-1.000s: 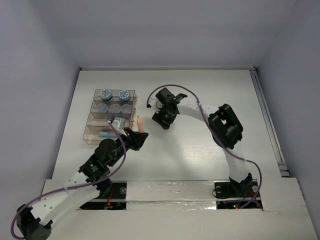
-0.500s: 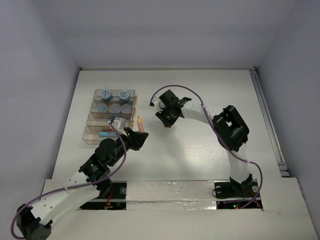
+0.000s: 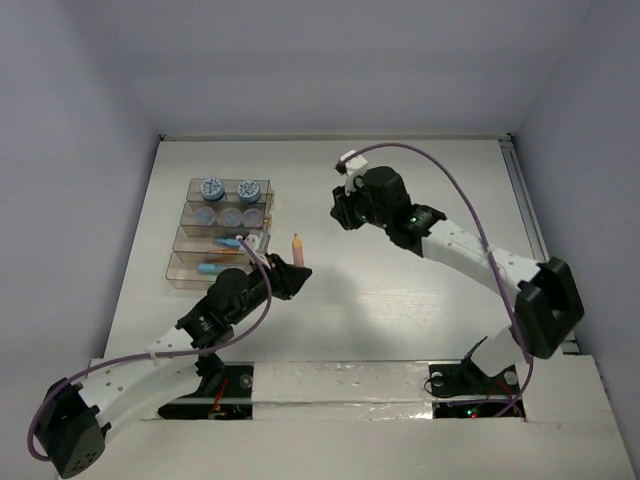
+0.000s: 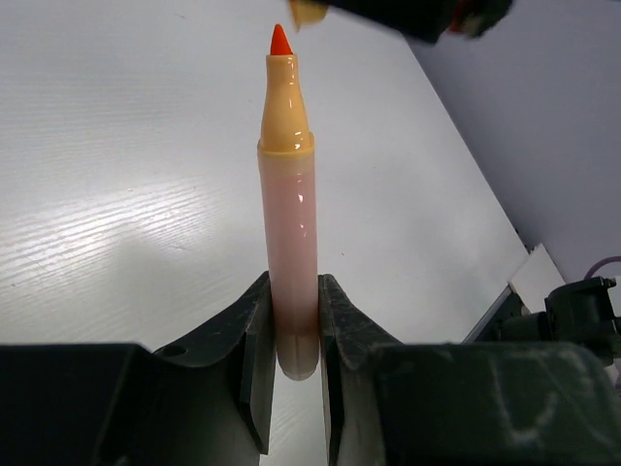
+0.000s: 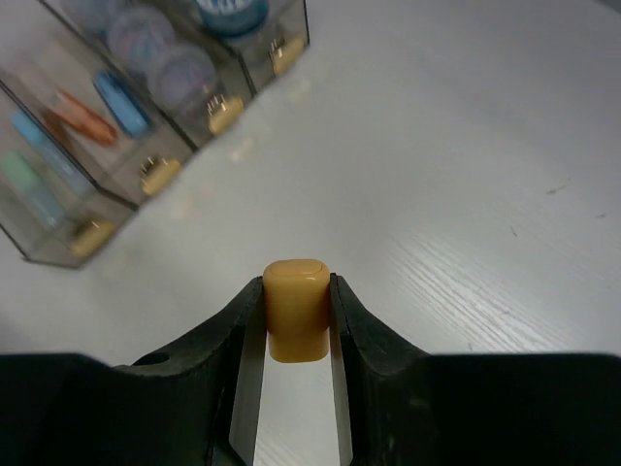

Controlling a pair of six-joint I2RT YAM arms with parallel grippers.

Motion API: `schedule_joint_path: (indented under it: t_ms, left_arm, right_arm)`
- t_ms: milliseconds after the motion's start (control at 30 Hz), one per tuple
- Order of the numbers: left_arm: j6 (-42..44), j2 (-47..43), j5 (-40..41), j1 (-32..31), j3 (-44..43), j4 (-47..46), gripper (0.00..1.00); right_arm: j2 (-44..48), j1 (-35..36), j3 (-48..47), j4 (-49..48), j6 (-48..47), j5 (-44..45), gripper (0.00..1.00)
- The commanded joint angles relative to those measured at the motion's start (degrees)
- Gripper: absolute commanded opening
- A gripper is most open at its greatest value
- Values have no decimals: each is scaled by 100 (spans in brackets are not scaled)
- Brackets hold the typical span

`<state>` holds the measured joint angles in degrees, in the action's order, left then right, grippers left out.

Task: Sort the stationery into containers
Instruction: Close the pen cap on the pen.

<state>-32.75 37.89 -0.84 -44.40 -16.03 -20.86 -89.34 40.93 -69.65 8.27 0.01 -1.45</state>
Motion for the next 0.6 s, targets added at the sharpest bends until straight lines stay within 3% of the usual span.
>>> schedule_joint_path:
  t_ms: [0, 133, 233, 467, 567]
  left_arm:
    - [-3, 270, -346, 2, 13, -796, 0]
    - [6, 649, -390, 2, -49, -1068, 0]
    - [-47, 930, -487, 2, -102, -1393, 0]
    - [-12, 1458, -750, 2, -242, -2017, 0]
    - [32, 1572, -734, 2, -330, -2010, 0]
  right_arm:
    - [601, 3, 205, -1108, 1226, 190, 11]
    - [830, 134, 373, -1407, 1827, -4, 11]
    - [865, 381, 469, -1538, 1932, 557, 10]
    - [1033, 627, 1234, -2873, 2653, 523, 10]
    - [998, 732, 1305, -2989, 2758, 628, 10]
